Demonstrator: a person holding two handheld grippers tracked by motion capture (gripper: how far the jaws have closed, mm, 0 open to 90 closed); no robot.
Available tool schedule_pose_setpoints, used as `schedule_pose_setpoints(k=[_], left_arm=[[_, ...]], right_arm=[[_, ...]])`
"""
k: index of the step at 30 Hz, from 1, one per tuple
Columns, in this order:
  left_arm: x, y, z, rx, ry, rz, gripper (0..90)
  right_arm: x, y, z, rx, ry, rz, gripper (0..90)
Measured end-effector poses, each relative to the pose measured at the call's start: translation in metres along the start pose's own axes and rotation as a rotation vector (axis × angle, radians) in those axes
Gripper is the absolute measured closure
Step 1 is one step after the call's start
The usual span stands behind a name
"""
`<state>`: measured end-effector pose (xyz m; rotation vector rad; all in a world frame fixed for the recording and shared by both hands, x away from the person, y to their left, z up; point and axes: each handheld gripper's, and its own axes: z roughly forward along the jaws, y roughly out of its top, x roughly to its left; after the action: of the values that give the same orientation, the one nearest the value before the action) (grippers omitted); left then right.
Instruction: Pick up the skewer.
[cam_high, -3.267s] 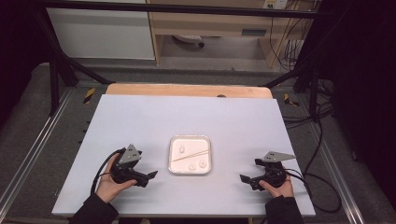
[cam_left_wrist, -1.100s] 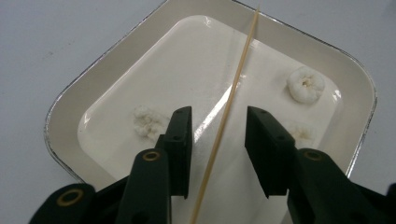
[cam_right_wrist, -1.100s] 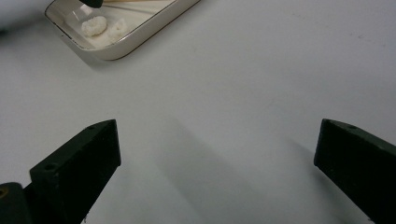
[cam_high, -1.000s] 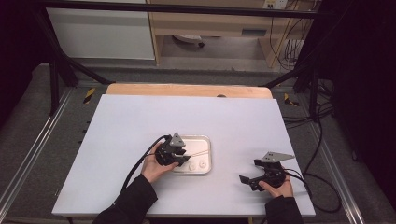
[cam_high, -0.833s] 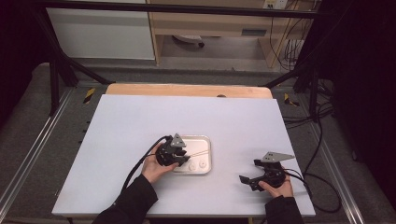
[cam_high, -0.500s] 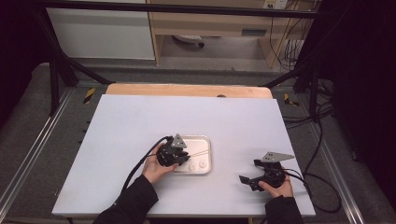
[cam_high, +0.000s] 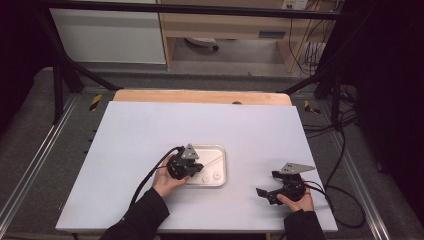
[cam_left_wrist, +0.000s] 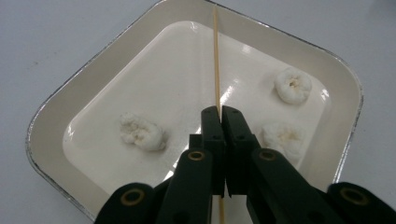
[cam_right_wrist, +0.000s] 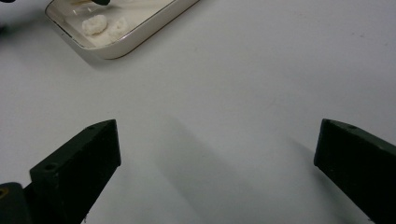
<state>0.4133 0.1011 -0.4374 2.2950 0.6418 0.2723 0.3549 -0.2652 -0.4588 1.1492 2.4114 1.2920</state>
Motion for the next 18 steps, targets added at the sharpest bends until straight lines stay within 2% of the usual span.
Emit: schedule_pose_setpoints(k=[8,13,18], left_arm=[[-0.002,-0.002,-0.012,-0.024,0.004,-0.018,88.6],[-0.003,-0.002,-0.018,-0.022,0.001,-0.011,88.6],[-0.005,-0.002,-0.024,-0.024,-0.002,-0.009,88.6]], right_arm=[[0.0,0.0,0.0,-0.001,-0.004,-0.003,0.9],[0.0,0.001,-0.001,-0.008,-0.008,0.002,0.8],[0.002,0.003,0.0,-0.01,-0.014,-0.017,0.6]])
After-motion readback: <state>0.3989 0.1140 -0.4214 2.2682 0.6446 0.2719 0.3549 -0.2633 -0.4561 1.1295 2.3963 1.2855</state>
